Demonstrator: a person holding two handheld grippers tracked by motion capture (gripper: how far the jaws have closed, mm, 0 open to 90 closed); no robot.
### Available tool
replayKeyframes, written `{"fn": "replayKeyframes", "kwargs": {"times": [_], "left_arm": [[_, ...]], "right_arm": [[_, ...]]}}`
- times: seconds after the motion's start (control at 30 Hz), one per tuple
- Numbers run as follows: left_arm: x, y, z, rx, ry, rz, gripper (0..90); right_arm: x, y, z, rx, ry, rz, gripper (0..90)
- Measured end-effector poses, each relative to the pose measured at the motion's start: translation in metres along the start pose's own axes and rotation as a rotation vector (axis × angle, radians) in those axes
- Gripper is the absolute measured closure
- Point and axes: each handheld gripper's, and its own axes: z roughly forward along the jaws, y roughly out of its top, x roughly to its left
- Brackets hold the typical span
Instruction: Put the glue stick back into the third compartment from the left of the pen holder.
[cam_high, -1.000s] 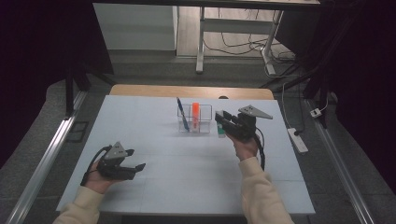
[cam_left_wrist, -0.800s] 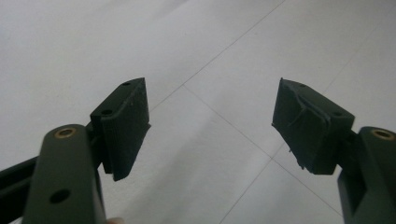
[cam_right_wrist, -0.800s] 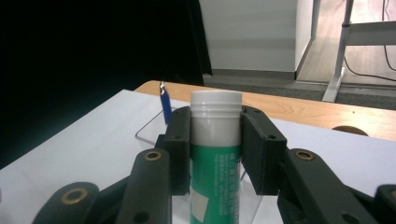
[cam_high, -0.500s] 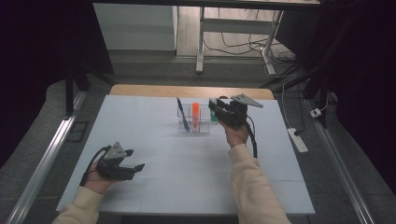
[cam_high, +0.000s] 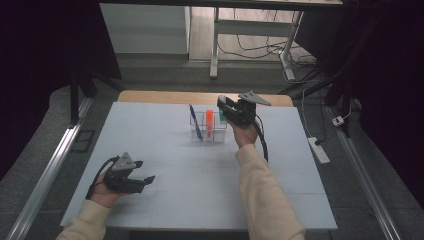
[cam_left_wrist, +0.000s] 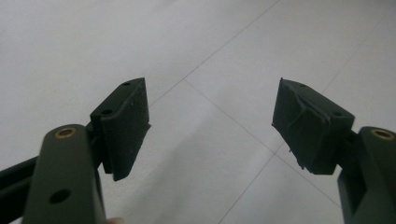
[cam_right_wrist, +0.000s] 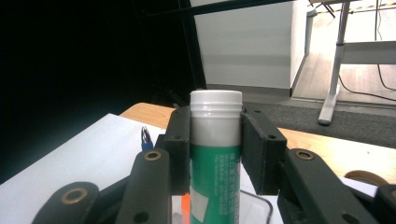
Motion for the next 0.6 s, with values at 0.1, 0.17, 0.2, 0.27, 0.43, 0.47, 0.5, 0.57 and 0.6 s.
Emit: {"fn": "replayKeyframes", "kwargs": {"times": [0.1,0.17,0.2,0.27,0.43,0.47,0.5,0.57,0.6], "left_arm": [[0.000,0.000,0.000,0.000,-0.001,0.005,27.1],[0.001,-0.001,0.000,-0.001,0.000,0.004,27.1],[0.001,-0.001,0.000,-0.002,0.002,0.002,27.1],[0.002,-0.001,0.000,-0.001,0.003,0.001,27.2],[0.002,-0.001,0.000,0.001,0.003,0.004,27.1],[0.002,-0.001,0.000,0.000,0.003,0.004,27.1],[0.002,-0.001,0.000,0.000,0.004,0.004,27.1],[0.002,-0.001,0.000,0.003,0.005,0.005,27.1],[0.002,-0.001,0.001,0.005,0.004,0.006,27.1]], "right_arm": [[0.000,-0.002,0.007,-0.001,-0.001,-0.003,64.7],[0.000,-0.005,0.011,0.001,-0.002,0.001,64.7],[-0.001,-0.006,0.013,0.003,-0.006,0.006,64.7],[-0.004,-0.010,0.017,0.009,-0.006,0.020,64.6],[-0.007,-0.017,0.022,0.034,-0.011,0.017,63.7],[-0.007,-0.017,0.022,0.037,-0.008,0.009,61.7],[-0.007,-0.017,0.021,0.036,-0.010,0.008,59.2],[-0.007,-0.016,0.017,0.024,-0.013,0.013,53.6],[-0.008,-0.015,0.014,0.024,-0.008,0.012,52.1]]}}
